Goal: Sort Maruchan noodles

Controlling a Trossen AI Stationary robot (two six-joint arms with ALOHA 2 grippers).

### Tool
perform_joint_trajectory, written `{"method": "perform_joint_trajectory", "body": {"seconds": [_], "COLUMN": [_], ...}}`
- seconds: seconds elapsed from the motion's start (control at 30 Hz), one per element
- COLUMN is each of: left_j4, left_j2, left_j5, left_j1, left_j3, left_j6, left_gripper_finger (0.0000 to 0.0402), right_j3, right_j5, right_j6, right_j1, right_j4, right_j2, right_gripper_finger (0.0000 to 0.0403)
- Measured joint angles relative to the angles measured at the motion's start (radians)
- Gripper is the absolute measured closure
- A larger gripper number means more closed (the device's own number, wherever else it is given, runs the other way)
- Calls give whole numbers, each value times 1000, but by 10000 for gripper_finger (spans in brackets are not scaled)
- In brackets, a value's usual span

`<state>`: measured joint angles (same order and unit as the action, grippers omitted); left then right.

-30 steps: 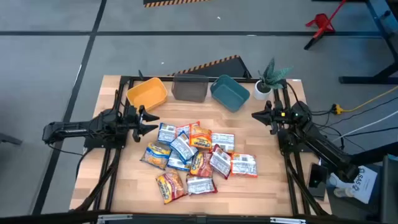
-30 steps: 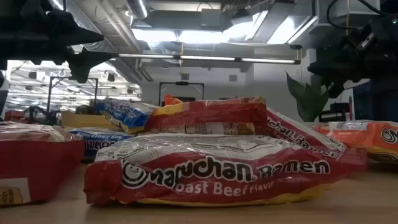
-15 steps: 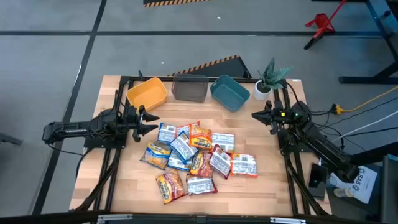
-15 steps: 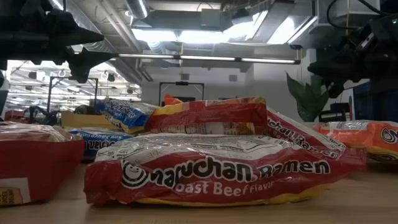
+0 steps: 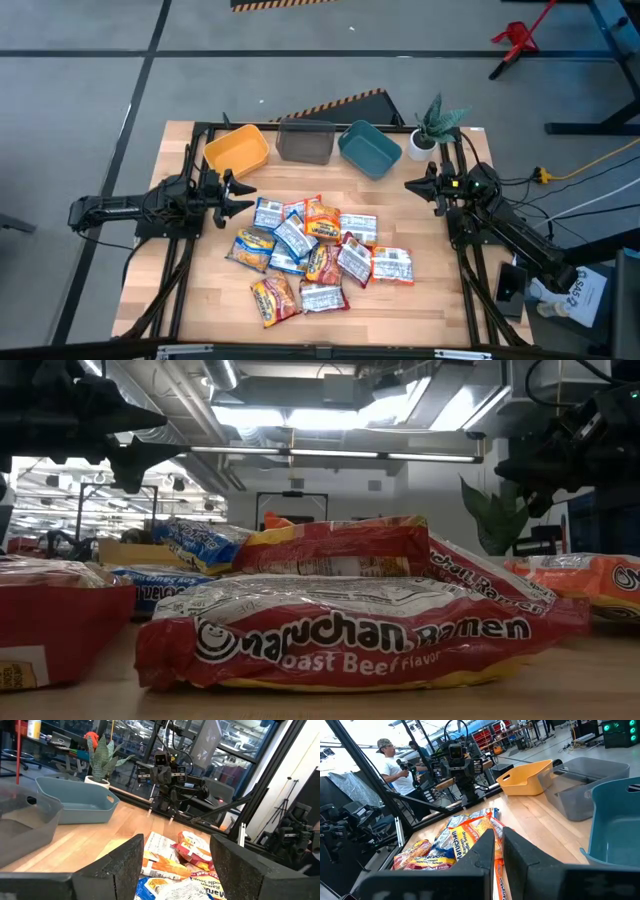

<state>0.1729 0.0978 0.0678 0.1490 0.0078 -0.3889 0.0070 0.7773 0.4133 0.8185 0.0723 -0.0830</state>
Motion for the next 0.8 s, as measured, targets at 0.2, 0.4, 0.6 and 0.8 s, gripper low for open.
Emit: {"method": "perform_joint_trajectory", "body": {"seconds": [0.2,0.4,0.6,0.8], "left_j4": [0,0,0,0], "left_j2": [0,0,0,0], "left_j5": [0,0,0,-89], "left_j1": [0,0,0,0], "left_j3": [0,0,0,0], "left_j6": [0,0,0,2], "left_gripper_finger": [179,179,179,179], "right_j3": [0,0,5,9], "right_j5": [0,-138,-299,-418], "right_j6": [0,38,407,530], "right_j1": [0,0,0,0], "right_j4": [0,9,41,51], "right_j2": [0,0,0,0], "right_gripper_finger": [377,377,377,377]}}
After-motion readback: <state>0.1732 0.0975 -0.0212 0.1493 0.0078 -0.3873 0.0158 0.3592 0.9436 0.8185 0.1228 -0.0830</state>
